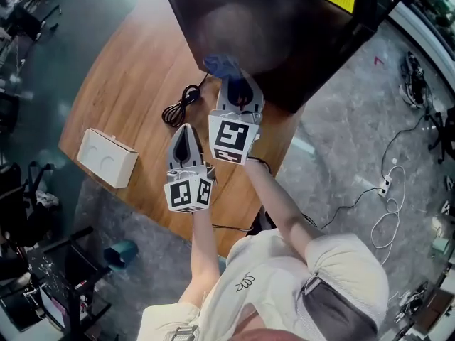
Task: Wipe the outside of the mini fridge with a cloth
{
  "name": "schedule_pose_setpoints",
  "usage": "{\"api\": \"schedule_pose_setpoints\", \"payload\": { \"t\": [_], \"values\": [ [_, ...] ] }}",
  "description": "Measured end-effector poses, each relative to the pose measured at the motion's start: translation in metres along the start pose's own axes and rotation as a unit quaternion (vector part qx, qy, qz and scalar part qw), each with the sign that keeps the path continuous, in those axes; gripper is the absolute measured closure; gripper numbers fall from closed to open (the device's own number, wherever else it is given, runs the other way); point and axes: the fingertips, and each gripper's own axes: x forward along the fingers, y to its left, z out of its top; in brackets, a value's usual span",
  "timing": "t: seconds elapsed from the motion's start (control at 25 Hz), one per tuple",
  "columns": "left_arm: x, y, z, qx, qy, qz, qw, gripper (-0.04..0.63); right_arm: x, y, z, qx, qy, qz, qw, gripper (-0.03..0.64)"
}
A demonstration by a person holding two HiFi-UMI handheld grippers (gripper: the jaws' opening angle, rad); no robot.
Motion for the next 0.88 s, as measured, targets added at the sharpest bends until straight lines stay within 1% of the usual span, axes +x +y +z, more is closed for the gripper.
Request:
{"api": "schedule_pose_setpoints", "payload": {
  "t": [0.2, 0.32, 0.44, 0.6, 0.76, 0.88],
  "values": [
    [0.001, 0.022, -0.008, 0.007, 0.0, 0.013, 0.9999, 0.591, 0.048, 0.055, -0.002, -0.011, -0.008, 0.045, 0.999, 0.555],
    [0.005, 0.034, -0.015, 0.004, 0.002, 0.018, 0.9998, 0.591, 0.08, 0.082, -0.011, -0.007, -0.002, 0.055, 0.998, 0.555],
    [0.008, 0.043, -0.023, 0.002, 0.011, 0.028, 0.9996, 0.591, 0.109, 0.099, -0.026, 0.005, 0.017, 0.063, 0.998, 0.555],
    [0.013, 0.048, -0.034, 0.002, 0.025, 0.024, 0.9994, 0.591, 0.131, 0.108, -0.041, 0.001, 0.03, 0.057, 0.998, 0.555],
    [0.015, 0.058, -0.04, -0.003, 0.025, 0.029, 0.9993, 0.591, 0.146, 0.114, -0.053, -0.008, 0.041, 0.045, 0.998, 0.555],
    [0.015, 0.06, -0.044, 0.002, 0.029, 0.031, 0.9991, 0.591, 0.151, 0.114, -0.058, -0.018, 0.041, 0.037, 0.998, 0.555]
  ]
}}
